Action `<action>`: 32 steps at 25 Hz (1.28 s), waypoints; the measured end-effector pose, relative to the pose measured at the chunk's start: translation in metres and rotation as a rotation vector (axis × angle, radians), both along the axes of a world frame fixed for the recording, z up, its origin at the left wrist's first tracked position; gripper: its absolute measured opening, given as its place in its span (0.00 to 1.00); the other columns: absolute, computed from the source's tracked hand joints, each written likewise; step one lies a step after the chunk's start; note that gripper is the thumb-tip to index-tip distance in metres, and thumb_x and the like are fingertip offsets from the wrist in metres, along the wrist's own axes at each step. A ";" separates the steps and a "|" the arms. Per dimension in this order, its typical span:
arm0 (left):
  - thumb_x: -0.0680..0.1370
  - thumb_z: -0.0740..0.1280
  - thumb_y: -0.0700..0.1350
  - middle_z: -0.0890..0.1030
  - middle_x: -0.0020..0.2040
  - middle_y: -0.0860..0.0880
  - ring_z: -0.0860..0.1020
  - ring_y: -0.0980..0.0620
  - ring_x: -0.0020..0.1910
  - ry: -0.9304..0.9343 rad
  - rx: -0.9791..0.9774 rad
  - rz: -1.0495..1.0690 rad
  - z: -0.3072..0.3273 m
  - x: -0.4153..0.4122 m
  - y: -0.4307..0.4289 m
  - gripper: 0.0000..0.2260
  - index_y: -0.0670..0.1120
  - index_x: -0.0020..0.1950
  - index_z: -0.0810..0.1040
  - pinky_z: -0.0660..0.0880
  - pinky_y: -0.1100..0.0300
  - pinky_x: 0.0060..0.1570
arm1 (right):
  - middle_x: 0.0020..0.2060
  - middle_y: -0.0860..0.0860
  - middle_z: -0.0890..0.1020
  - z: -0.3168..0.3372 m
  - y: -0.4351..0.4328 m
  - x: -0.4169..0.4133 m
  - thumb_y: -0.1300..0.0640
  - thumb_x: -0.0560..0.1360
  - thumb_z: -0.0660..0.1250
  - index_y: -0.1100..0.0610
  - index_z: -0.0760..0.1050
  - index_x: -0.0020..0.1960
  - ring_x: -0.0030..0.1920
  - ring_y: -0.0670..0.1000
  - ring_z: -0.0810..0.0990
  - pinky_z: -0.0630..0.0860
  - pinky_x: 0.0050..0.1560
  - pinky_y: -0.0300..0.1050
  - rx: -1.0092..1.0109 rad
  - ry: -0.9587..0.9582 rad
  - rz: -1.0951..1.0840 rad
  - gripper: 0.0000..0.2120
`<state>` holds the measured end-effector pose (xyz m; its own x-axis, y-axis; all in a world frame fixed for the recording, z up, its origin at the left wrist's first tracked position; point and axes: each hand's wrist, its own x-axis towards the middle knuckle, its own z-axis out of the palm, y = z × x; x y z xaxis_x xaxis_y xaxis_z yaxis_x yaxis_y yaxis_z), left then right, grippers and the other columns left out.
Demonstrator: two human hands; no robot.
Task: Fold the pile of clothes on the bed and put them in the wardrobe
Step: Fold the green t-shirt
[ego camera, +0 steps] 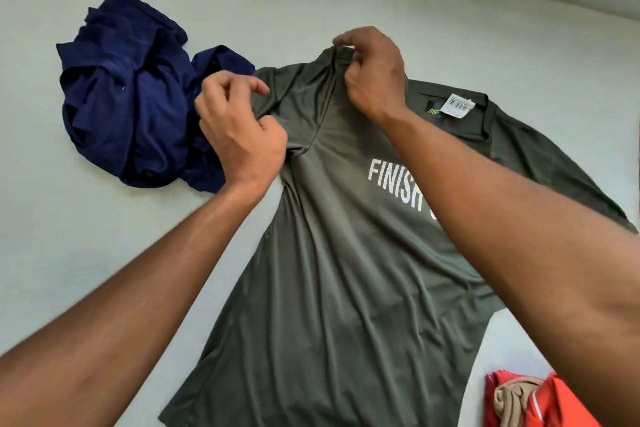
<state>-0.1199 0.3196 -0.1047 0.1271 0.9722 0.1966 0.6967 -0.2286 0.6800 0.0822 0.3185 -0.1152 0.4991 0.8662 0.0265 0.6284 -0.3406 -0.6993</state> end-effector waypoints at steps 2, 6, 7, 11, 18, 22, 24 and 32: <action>0.64 0.61 0.36 0.76 0.54 0.45 0.73 0.44 0.53 0.020 0.085 -0.258 0.001 0.007 -0.012 0.16 0.45 0.49 0.80 0.71 0.50 0.52 | 0.57 0.48 0.82 0.000 -0.028 0.008 0.62 0.72 0.62 0.51 0.83 0.59 0.58 0.54 0.77 0.70 0.57 0.39 -0.020 -0.108 -0.104 0.19; 0.71 0.65 0.43 0.77 0.66 0.45 0.72 0.43 0.68 0.222 -0.004 -0.805 -0.023 0.032 -0.036 0.20 0.49 0.63 0.81 0.73 0.45 0.61 | 0.66 0.51 0.75 -0.004 -0.081 0.048 0.43 0.72 0.69 0.46 0.74 0.71 0.64 0.57 0.72 0.72 0.62 0.52 -0.373 -0.238 -0.105 0.27; 0.74 0.66 0.47 0.73 0.72 0.46 0.67 0.44 0.74 0.341 -0.036 -0.862 -0.028 0.039 -0.041 0.22 0.52 0.69 0.77 0.69 0.45 0.65 | 0.64 0.53 0.75 -0.008 -0.088 0.057 0.42 0.73 0.68 0.48 0.74 0.70 0.63 0.58 0.73 0.73 0.59 0.53 -0.434 -0.270 -0.057 0.26; 0.80 0.58 0.63 0.50 0.83 0.47 0.47 0.44 0.82 0.713 -0.115 -0.914 -0.037 0.076 -0.035 0.30 0.59 0.81 0.55 0.51 0.38 0.76 | 0.55 0.57 0.79 -0.018 -0.074 0.088 0.54 0.80 0.61 0.58 0.79 0.60 0.56 0.59 0.78 0.70 0.52 0.47 -0.247 -0.321 -0.120 0.13; 0.80 0.59 0.62 0.49 0.83 0.42 0.44 0.40 0.81 0.651 -0.276 -0.635 -0.027 0.123 -0.015 0.33 0.53 0.82 0.56 0.47 0.37 0.77 | 0.66 0.48 0.78 0.006 -0.088 0.106 0.58 0.77 0.64 0.50 0.77 0.69 0.66 0.52 0.75 0.71 0.68 0.47 -0.125 -0.163 -0.229 0.21; 0.80 0.61 0.60 0.52 0.83 0.44 0.47 0.44 0.82 0.620 -0.062 -0.880 -0.026 0.122 -0.052 0.32 0.50 0.81 0.59 0.49 0.41 0.78 | 0.68 0.52 0.74 -0.002 -0.198 0.143 0.43 0.77 0.64 0.48 0.72 0.72 0.68 0.58 0.70 0.69 0.67 0.58 -0.468 -0.273 -0.412 0.25; 0.80 0.59 0.63 0.50 0.83 0.46 0.46 0.44 0.82 0.676 -0.055 -0.995 -0.032 0.137 -0.051 0.33 0.52 0.82 0.55 0.50 0.40 0.78 | 0.65 0.54 0.76 -0.009 -0.225 0.167 0.36 0.79 0.61 0.50 0.72 0.69 0.66 0.59 0.72 0.67 0.65 0.60 -0.586 -0.314 -0.366 0.25; 0.78 0.51 0.72 0.42 0.83 0.47 0.42 0.43 0.81 0.919 -0.245 -0.814 -0.037 0.217 0.005 0.37 0.58 0.82 0.43 0.47 0.36 0.77 | 0.56 0.60 0.81 -0.012 -0.214 0.234 0.49 0.85 0.53 0.57 0.71 0.63 0.55 0.64 0.79 0.67 0.54 0.57 -0.532 -0.540 -0.345 0.15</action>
<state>0.0974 0.3248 -0.1416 0.7016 0.5456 -0.4583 0.6517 -0.7514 0.1030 0.3162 0.1048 -0.1267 0.7747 0.6316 -0.0314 0.6311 -0.7753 -0.0228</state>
